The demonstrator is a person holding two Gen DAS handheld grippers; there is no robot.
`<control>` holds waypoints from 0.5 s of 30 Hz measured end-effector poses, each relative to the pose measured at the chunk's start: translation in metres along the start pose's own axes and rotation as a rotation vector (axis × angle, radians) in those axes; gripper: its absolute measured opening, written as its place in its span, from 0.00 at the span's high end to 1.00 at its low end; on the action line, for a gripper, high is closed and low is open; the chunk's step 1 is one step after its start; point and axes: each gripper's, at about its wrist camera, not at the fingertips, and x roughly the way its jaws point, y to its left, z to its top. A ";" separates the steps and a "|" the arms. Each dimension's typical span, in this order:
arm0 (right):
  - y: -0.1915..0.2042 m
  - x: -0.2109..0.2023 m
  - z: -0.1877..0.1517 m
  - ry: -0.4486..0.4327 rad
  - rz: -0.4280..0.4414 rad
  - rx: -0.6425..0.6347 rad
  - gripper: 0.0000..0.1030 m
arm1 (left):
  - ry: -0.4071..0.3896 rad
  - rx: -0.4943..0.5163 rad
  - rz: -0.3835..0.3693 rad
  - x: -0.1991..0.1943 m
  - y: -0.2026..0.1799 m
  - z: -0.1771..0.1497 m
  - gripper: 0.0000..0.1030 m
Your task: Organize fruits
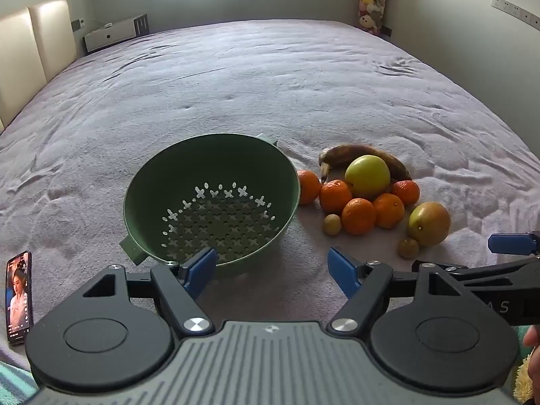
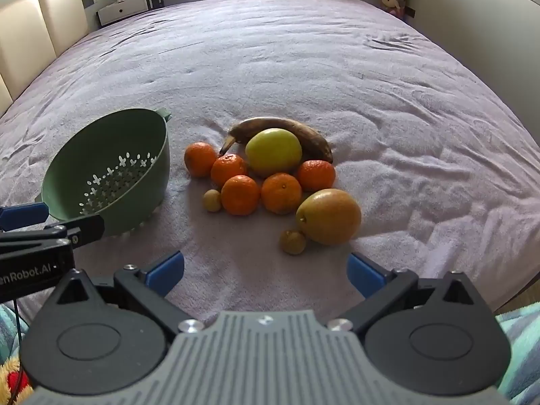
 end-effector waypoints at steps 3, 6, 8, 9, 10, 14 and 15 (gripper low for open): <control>0.000 0.000 -0.002 -0.003 -0.005 -0.004 0.04 | 0.003 -0.008 -0.013 0.000 -0.001 0.000 0.16; -0.002 0.002 -0.002 0.000 -0.009 -0.002 0.04 | 0.007 -0.008 -0.015 0.001 0.002 -0.001 0.17; 0.004 -0.001 0.004 0.001 -0.014 0.004 0.04 | 0.015 -0.010 -0.020 0.002 0.004 0.000 0.17; 0.004 0.000 0.005 0.003 -0.015 0.008 0.04 | 0.012 -0.011 -0.019 0.001 0.006 -0.001 0.17; 0.004 -0.002 0.005 0.002 -0.014 0.009 0.04 | 0.013 -0.011 -0.020 0.001 0.006 -0.002 0.18; 0.007 -0.002 0.006 -0.020 -0.012 -0.002 0.04 | 0.020 -0.016 -0.016 0.002 0.003 -0.002 0.18; 0.007 -0.002 0.007 -0.023 -0.014 -0.005 0.04 | 0.020 -0.018 -0.016 0.002 0.004 -0.002 0.18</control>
